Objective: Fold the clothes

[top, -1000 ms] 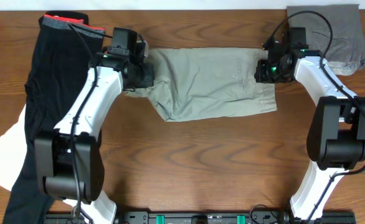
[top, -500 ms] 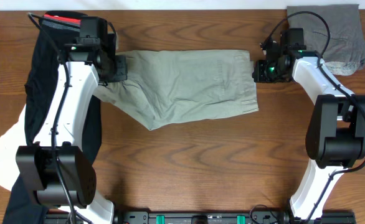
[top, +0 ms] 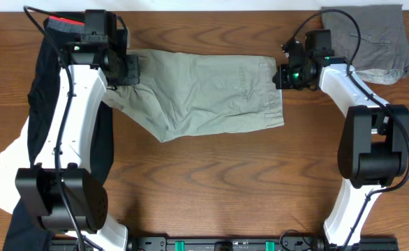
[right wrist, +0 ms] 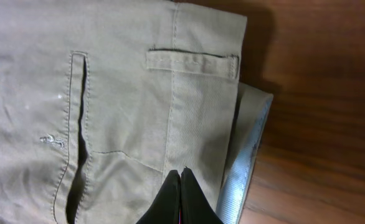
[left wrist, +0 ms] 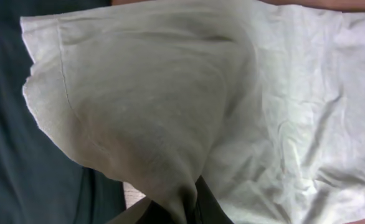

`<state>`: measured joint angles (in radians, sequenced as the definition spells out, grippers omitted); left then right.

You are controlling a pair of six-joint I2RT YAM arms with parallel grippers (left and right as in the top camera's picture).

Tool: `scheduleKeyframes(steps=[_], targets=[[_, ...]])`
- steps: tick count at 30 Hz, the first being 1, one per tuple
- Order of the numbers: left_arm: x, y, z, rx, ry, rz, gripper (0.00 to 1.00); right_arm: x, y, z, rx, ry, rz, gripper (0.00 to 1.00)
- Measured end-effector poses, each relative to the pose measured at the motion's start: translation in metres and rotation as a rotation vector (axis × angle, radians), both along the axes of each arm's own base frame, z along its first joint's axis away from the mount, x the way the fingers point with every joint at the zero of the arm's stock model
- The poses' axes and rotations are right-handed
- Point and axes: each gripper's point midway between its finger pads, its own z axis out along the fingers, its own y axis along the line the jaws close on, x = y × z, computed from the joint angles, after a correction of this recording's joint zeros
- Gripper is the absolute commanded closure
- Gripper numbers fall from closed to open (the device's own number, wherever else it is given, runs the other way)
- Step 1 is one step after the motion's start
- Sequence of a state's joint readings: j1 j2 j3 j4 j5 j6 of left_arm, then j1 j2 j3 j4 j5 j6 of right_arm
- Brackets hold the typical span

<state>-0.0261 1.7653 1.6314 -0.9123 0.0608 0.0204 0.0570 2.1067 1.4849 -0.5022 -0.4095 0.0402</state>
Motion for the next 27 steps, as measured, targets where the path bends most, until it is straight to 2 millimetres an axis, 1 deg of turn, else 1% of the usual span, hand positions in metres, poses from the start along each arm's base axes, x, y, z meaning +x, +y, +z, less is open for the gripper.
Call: scheduleKeyframes(steps=[3,7,8,19,22,26,27], targets=[[0.002,0.001,0.005,0.006,-0.011,0.000,0.94,-0.001,0.003,-0.007,0.002,0.012,0.006,0.99],[0.003,0.000,0.006,0.010,-0.015,-0.002,0.94,-0.006,0.004,-0.033,0.003,0.068,0.009,0.99],[0.003,-0.001,0.006,0.010,-0.015,-0.004,0.94,-0.007,0.006,-0.035,0.019,0.073,0.015,0.99],[0.003,-0.017,0.007,0.009,-0.020,-0.032,0.94,-0.007,0.009,-0.036,0.037,0.073,0.024,0.99],[0.005,-0.029,0.008,0.007,-0.033,-0.050,0.94,-0.009,0.009,-0.036,0.034,0.084,0.022,0.99],[0.009,-0.066,0.013,0.000,-0.076,-0.126,0.94,-0.011,0.009,-0.037,0.032,0.094,0.021,0.99],[0.010,-0.079,0.015,-0.004,-0.091,-0.154,0.94,-0.012,0.009,-0.037,0.031,0.097,0.021,0.99]])
